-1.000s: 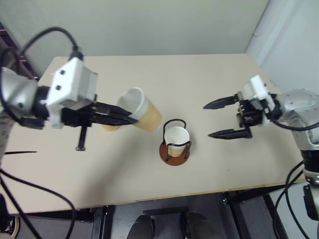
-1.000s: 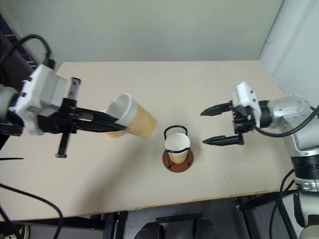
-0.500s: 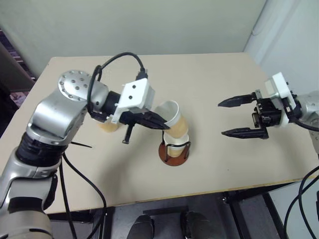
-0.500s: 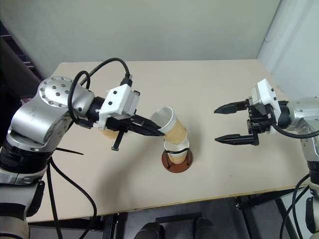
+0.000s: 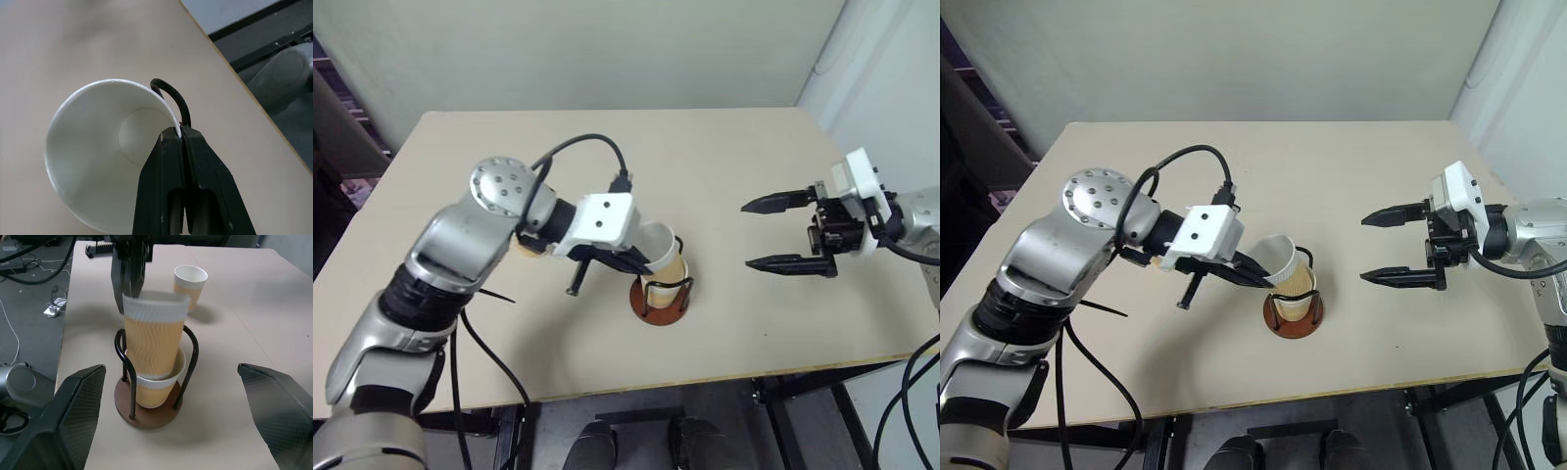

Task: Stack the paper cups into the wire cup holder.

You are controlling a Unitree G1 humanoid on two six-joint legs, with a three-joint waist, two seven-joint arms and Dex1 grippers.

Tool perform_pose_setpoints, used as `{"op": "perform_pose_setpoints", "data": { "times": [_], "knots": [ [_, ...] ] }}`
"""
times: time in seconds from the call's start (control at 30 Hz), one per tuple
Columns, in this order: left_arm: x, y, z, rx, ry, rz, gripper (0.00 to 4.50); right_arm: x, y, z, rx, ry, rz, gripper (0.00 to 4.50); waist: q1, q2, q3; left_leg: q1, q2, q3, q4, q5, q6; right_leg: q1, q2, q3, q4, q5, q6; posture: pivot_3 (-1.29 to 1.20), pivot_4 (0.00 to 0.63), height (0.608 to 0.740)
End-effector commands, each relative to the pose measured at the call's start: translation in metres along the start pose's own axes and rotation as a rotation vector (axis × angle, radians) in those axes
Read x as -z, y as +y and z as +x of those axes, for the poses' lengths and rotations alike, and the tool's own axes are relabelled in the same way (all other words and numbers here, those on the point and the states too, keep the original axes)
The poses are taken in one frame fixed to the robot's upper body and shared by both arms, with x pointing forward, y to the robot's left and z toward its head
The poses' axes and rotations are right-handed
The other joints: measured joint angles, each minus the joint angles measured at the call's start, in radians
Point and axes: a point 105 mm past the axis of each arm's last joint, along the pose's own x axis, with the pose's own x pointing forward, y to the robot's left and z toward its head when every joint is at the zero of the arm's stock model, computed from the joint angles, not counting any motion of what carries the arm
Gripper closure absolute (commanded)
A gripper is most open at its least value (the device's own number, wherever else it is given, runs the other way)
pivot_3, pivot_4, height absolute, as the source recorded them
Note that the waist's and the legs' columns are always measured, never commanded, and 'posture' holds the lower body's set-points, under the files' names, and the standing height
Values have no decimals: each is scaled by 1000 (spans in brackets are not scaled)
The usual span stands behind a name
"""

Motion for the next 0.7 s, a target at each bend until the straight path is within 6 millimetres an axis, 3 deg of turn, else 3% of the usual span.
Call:
{"op": "perform_pose_setpoints", "data": {
  "times": [0.03,0.17,0.3,0.47,0.53,0.67,0.7],
  "knots": [
    [-5,9,-2,-49,3,37,3247,-11,1,-4,17,-13,-45,0,0,0,0,0,0,0,0,0,0,0,0,0,0,0,0,0,150,740],
    [-8,18,-2,-112,-22,42,1847,-10,0,-2,17,-12,-44,0,2,0,0,0,0,0,0,0,1,1,0,0,-3,1,1,0,150,740],
    [-27,39,-12,-243,-179,-9,541,-10,-2,2,1,-19,-44,0,4,0,0,0,-1,0,0,-1,1,3,0,0,-6,2,3,0,150,740],
    [-25,44,-54,-368,-240,-117,541,-13,-7,9,-30,-32,-59,0,-3,1,0,0,-1,1,1,-1,2,4,0,1,-10,4,5,0,150,740],
    [-9,40,-75,-444,-199,-195,541,-12,-7,11,-40,-32,-61,0,-7,2,1,0,-1,1,1,-1,2,4,0,1,-10,4,5,0,150,740],
    [75,17,-112,-572,225,-297,541,-10,-6,14,-57,-39,-54,0,-9,3,1,2,-1,1,-3,0,0,3,1,2,-11,3,4,0,150,740],
    [88,10,-119,-572,287,-323,541,-10,-6,16,-62,-42,-52,0,-9,3,1,2,-1,1,-4,0,0,3,1,2,-10,2,4,0,150,740]
  ]
}}
